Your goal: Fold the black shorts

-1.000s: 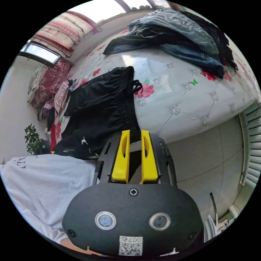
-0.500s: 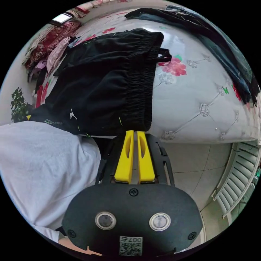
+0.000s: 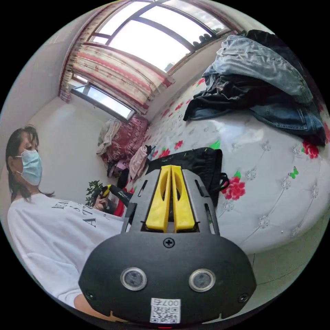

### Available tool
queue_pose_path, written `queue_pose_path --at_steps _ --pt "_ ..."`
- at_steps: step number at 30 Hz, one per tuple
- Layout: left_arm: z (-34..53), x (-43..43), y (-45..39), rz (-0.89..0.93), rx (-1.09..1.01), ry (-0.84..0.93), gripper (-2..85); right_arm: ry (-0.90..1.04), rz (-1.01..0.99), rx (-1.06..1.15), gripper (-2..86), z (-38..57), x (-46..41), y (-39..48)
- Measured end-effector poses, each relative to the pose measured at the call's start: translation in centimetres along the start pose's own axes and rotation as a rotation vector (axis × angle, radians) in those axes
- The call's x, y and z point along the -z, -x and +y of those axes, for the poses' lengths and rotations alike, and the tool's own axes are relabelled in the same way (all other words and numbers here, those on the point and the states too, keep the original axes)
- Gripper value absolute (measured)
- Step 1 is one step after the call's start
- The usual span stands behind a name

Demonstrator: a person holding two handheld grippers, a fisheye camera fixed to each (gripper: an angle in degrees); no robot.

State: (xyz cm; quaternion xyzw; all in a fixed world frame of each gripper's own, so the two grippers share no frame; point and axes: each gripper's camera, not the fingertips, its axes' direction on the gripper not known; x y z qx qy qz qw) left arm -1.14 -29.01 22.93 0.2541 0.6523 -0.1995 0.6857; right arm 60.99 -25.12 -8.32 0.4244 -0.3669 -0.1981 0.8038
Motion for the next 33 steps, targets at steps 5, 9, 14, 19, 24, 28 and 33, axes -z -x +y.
queue_pose_path --at_steps 5,9,14,19,24,28,33 --pt "-5.4 -4.7 2.4 -0.059 -0.016 0.107 -0.9 0.272 0.247 0.143 3.5 -2.7 -6.7 2.1" --pt "-3.1 -6.1 4.3 -0.071 0.007 0.16 -0.9 0.478 0.396 0.13 7.6 4.1 -11.6 2.0" --pt "0.2 -4.2 7.2 -0.099 0.117 0.117 -0.9 0.674 0.526 0.116 8.4 12.5 -16.5 1.6" --pt "1.3 -2.7 7.9 -0.101 0.146 0.047 -0.9 0.701 0.695 0.193 6.0 13.1 -18.3 3.6" --pt "1.6 -2.5 6.8 -0.05 0.108 0.034 -0.9 0.677 0.467 0.147 0.9 10.2 -14.4 3.4" --pt "1.5 -1.4 5.3 0.009 0.082 -0.018 -0.9 0.463 0.223 0.033 0.2 7.6 -7.7 3.0" --pt "-5.1 -3.9 4.7 0.008 0.031 -0.043 -0.8 0.183 -0.026 -0.106 0.1 2.1 -2.2 0.7"
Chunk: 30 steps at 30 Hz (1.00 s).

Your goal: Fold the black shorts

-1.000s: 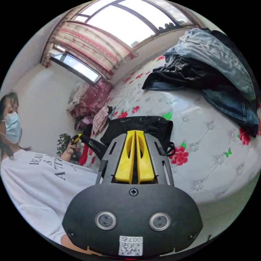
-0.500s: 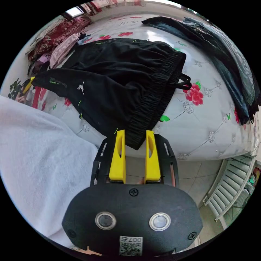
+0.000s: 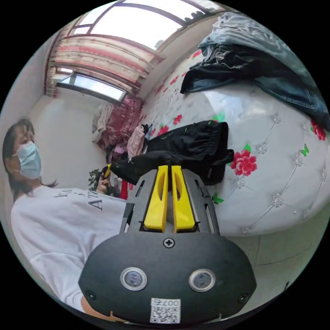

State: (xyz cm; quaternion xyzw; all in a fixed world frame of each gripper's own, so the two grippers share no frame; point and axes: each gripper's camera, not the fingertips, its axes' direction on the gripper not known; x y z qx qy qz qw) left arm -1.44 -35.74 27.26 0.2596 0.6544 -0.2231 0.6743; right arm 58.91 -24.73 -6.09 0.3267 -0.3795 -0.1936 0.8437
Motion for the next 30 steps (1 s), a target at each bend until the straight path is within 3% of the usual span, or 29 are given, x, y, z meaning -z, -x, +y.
queue_pose_path --at_steps 5,11,18,24,29,30 --pt "-9.2 -9.5 2.0 -0.147 0.014 0.032 0.0 -0.06 -0.05 -0.041 0.9 -8.5 -1.4 -1.4" --pt "-14.6 -22.1 6.2 -0.369 0.103 0.02 6.1 -0.047 0.3 -0.111 5.0 -16.4 -7.6 -4.7" --pt "-8.2 -25.9 6.4 -0.636 -0.045 0.122 7.5 0.042 0.423 -0.061 8.7 -10.9 -10.8 -5.6" --pt "-1.8 -23.3 7.4 -0.754 0.014 0.004 6.2 0.149 0.423 -0.06 3.6 -9.2 -13.3 -6.8" --pt "0.0 -27.6 10.5 -0.83 0.055 0.221 2.4 0.119 0.476 -0.04 1.0 -9.8 -10.1 -6.3" --pt "0.8 -28.2 9.6 -0.858 -0.027 0.201 0.9 0.122 0.515 -0.045 1.2 -9.7 -9.2 -6.4"
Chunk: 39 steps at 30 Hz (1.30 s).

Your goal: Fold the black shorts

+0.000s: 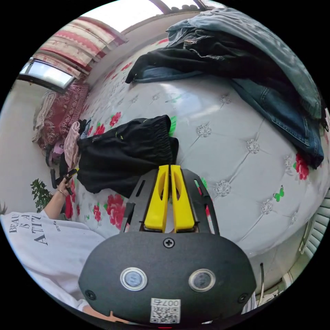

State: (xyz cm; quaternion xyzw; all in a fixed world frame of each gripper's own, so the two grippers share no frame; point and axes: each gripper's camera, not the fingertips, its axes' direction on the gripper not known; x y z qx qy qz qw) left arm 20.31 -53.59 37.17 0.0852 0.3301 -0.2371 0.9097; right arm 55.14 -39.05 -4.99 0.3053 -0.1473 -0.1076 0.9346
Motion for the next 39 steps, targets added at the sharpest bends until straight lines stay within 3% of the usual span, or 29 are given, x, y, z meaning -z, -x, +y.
queue_pose_path --at_steps 7,11,15,18,23,27,30,32,36,39 --pt "4.3 0.6 -1.9 -0.021 -0.02 -0.012 -0.2 -0.194 0.015 -0.28 7.3 4.9 3.3 -2.6" --pt "6.5 3.1 -3.1 0.031 -0.043 -0.098 1.7 -0.289 -0.211 -0.469 10.3 10.9 2.8 -3.9" --pt "7.6 1.9 -8.2 0.237 -0.228 -0.019 3.5 -0.299 -0.389 -0.584 12.3 13.0 0.5 -5.5" --pt "9.7 -0.3 -13.1 0.384 -0.358 0.071 6.0 -0.319 -0.472 -0.586 12.4 11.9 -0.3 -5.9" --pt "12.8 -3.6 -18.2 0.385 -0.463 0.173 7.6 -0.35 -0.488 -0.623 10.3 10.2 -0.8 -6.8" --pt "13.1 -6.1 -20.7 0.335 -0.587 0.237 0.1 -0.355 -0.486 -0.64 6.8 9.8 -0.3 -7.7" --pt "13.9 -4.0 -20.7 0.505 -0.741 0.212 -0.6 -0.449 -0.509 -0.597 4.9 10.9 1.8 -8.0" --pt "15.0 -2.0 -19.7 0.523 -0.789 0.158 -0.5 -0.449 -0.504 -0.591 5.0 11.6 2.2 -8.7" --pt "15.6 -1.8 -14.3 0.407 -0.544 0.133 3.0 -0.379 -0.46 -0.606 6.7 12.3 1.3 -10.2" --pt "14.1 -2.6 -12.4 0.444 -0.421 0.14 7.2 -0.356 -0.501 -0.616 6.9 11.6 0.1 -10.4"
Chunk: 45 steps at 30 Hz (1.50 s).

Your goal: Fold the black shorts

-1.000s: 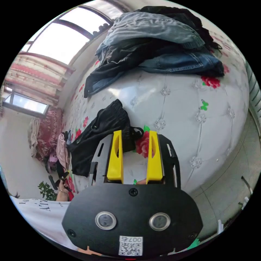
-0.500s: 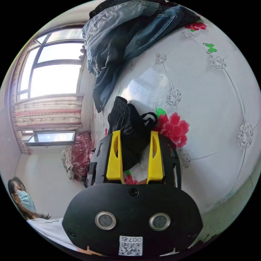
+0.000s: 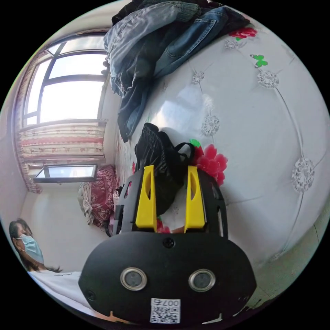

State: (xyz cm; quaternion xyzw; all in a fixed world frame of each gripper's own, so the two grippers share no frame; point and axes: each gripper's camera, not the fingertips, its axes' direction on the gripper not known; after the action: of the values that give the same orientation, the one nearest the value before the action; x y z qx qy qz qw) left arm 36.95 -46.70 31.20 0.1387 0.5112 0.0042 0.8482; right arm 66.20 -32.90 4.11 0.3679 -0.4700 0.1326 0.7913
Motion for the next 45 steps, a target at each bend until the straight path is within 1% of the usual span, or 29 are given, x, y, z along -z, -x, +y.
queue_pose_path --at_steps 2,3,4,5,8,10,11,15,19,22,24,25,27,28,29,30,31,33,34,35,36,37,38,39,40,41,43,45 --pt "-1.2 -0.7 0.1 -0.008 -0.025 0.008 7.1 -0.003 0.002 -0.019 6.3 -0.5 -0.4 -0.1" --pt "-2.1 -1.7 0.0 -0.048 -0.061 0.041 5.9 0.005 -0.01 -0.021 5.9 -0.9 -0.5 0.1" --pt "-2.4 -2.3 0.0 -0.071 -0.073 0.069 4.1 -0.003 -0.013 -0.02 5.6 -1.0 -0.4 0.2" --pt "-2.8 -3.0 0.3 -0.123 -0.073 0.104 0.5 -0.032 -0.021 0.004 5.0 -1.1 0.2 0.7" --pt "-2.2 -1.8 0.2 -0.029 -0.109 0.1 -0.6 -0.106 -0.075 0.045 4.2 -1.1 2.3 0.7" --pt "-0.5 -0.7 -0.5 -0.051 -0.158 0.07 -0.8 -0.104 -0.049 -0.023 3.8 -1.2 2.7 -1.4" --pt "0.7 -0.1 -0.4 -0.053 -0.142 0.068 -0.9 -0.083 -0.038 -0.085 3.6 -1.1 2.7 -3.3" --pt "3.9 1.3 2.2 0.044 -0.008 0.082 -0.9 -0.111 -0.141 -0.136 2.8 -0.1 3.0 -6.7" --pt "5.1 3.1 4.8 0.006 0.063 0.069 -0.6 -0.146 -0.147 -0.119 1.9 -0.1 3.9 -6.1" --pt "5.3 5.5 8.3 0.014 0.183 0.001 0.5 -0.144 -0.128 0.003 1.4 -0.7 4.7 -2.4" --pt "5.8 7.7 11.5 0.046 0.297 -0.088 2.4 -0.117 -0.107 0.147 1.1 -1.1 4.9 2.3" --pt "6.0 8.2 12.3 0.054 0.325 -0.103 3.0 -0.102 -0.105 0.19 1.0 -1.1 4.7 3.7" --pt "7.0 10.1 14.8 0.069 0.4 -0.165 4.4 -0.019 -0.103 0.413 1.0 -0.3 3.2 10.4" --pt "7.3 10.6 15.3 0.068 0.415 -0.178 4.6 0.009 -0.101 0.483 1.0 0.3 2.6 12.3" --pt "7.9 11.4 16.2 0.064 0.444 -0.199 4.9 0.073 -0.095 0.622 1.0 1.9 0.9 16.2" --pt "8.6 12.3 17.1 0.062 0.469 -0.222 5.1 0.144 -0.098 0.762 1.0 4.3 -1.1 20.0" --pt "9.0 12.8 17.4 0.062 0.48 -0.235 5.1 0.179 -0.104 0.828 1.1 5.7 -2.2 21.7" --pt "10.6 14.4 18.9 0.07 0.519 -0.282 5.6 0.324 -0.153 1.067 1.6 12.1 -7.1 27.1" --pt "11.0 14.7 19.2 0.073 0.528 -0.289 5.8 0.361 -0.17 1.111 1.7 13.8 -8.4 28.1" --pt "11.8 15.3 19.9 0.078 0.545 -0.305 5.9 0.441 -0.204 1.191 2.2 17.3 -11.3 29.4" --pt "12.6 15.8 20.5 0.081 0.564 -0.321 6.1 0.526 -0.229 1.236 2.9 20.7 -14.5 29.8" --pt "13.0 16.1 20.8 0.086 0.574 -0.328 6.2 0.573 -0.243 1.243 3.3 22.2 -16.2 29.7" --pt "13.7 16.5 21.6 0.103 0.595 -0.342 6.5 0.681 -0.252 1.235 4.0 25.0 -19.8 28.9" --pt "14.3 16.9 22.2 0.125 0.612 -0.357 6.8 0.773 -0.204 1.216 4.6 27.3 -23.2 27.6" --pt "14.7 17.0 22.5 0.136 0.619 -0.365 6.9 0.812 -0.164 1.215 4.8 28.3 -24.6 26.8" --pt "15.2 17.3 23.1 0.157 0.63 -0.375 7.1 0.863 -0.073 1.204 5.2 29.5 -26.7 25.3" --pt "15.6 17.7 23.6 0.177 0.627 -0.377 7.3 0.875 -0.046 1.167 6.1 29.7 -26.9 23.6" --pt "15.6 18.0 23.8 0.169 0.589 -0.37 7.9 0.836 -0.008 1.16 7.6 28.3 -25.1 22.0"
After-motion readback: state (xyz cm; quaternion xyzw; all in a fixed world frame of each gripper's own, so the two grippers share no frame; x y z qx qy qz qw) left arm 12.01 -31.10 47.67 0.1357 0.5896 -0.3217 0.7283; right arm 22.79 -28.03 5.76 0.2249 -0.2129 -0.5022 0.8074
